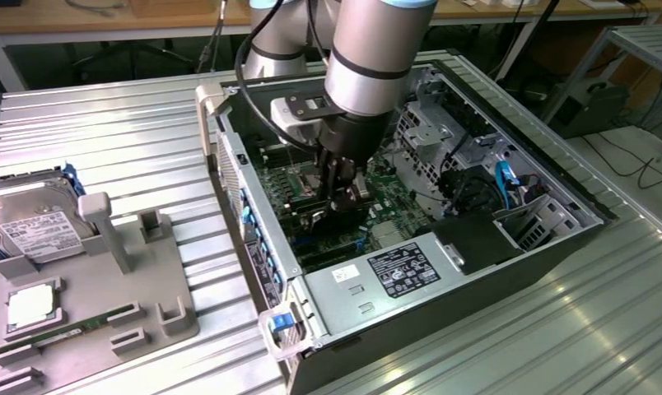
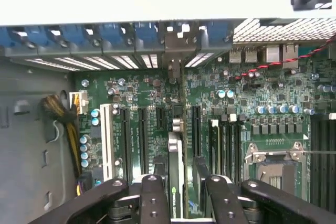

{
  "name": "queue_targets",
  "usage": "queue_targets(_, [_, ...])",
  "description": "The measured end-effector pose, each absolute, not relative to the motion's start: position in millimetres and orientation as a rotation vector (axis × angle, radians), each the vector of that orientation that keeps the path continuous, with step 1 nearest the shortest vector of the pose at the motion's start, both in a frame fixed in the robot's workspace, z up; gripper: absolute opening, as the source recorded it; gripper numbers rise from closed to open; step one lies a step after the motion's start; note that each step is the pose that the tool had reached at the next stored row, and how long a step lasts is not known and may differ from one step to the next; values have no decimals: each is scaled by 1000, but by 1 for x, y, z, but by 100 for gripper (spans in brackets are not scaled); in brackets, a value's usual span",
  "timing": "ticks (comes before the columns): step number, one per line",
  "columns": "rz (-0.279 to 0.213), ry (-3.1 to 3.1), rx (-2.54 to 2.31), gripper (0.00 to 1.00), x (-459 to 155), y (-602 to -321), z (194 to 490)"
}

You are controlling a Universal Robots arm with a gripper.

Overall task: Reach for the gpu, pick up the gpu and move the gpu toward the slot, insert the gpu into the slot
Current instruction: 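Insert the gpu into the slot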

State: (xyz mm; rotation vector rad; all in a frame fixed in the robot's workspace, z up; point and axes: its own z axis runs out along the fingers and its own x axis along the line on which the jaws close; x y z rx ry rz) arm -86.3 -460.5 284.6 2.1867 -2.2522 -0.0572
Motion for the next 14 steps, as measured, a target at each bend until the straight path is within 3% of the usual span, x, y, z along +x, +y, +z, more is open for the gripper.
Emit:
queue_targets(2, [-57,-2252,2187,33,-86,-460,285])
queue_targets(5, [-57,-2252,2187,14,-86,-460,285])
queue_targets(14, [-57,-2252,2187,11,-86,-460,285])
